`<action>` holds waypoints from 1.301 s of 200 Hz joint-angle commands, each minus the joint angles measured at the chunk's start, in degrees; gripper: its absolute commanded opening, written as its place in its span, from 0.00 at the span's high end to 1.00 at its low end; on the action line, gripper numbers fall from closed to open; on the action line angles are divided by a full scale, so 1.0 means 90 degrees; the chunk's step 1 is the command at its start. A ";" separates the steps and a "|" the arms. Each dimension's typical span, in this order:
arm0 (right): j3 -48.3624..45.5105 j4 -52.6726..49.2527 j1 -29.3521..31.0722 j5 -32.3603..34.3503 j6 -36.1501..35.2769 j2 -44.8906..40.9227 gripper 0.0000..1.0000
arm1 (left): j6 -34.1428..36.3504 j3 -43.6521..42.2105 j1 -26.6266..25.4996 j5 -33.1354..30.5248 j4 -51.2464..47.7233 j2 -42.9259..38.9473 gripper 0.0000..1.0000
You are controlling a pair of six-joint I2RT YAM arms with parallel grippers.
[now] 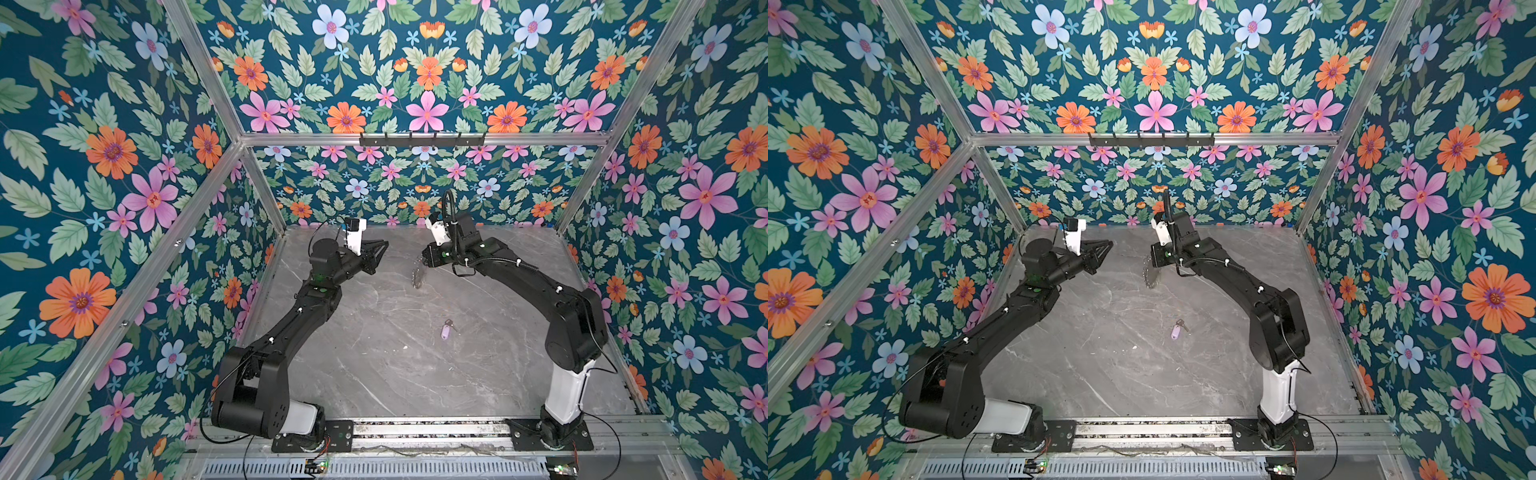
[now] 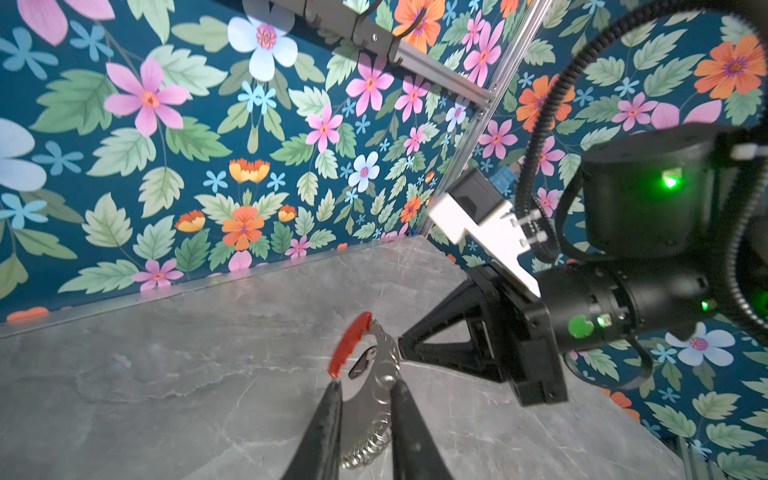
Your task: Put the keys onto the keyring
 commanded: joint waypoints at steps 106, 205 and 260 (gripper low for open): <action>-0.2673 0.4066 0.0001 -0.1999 0.0483 -0.2131 1.00 | -0.0917 -0.0103 0.0038 0.1650 0.1484 0.0099 0.80; -0.3408 0.4240 0.0002 -0.2514 0.0665 -0.3082 1.00 | -0.0855 0.0184 -0.0554 0.2367 0.1912 0.0265 0.91; -0.3576 0.4450 -0.0005 -0.2700 0.0861 -0.3313 1.00 | -0.0579 0.0409 -0.0955 0.2569 0.1641 0.0409 0.92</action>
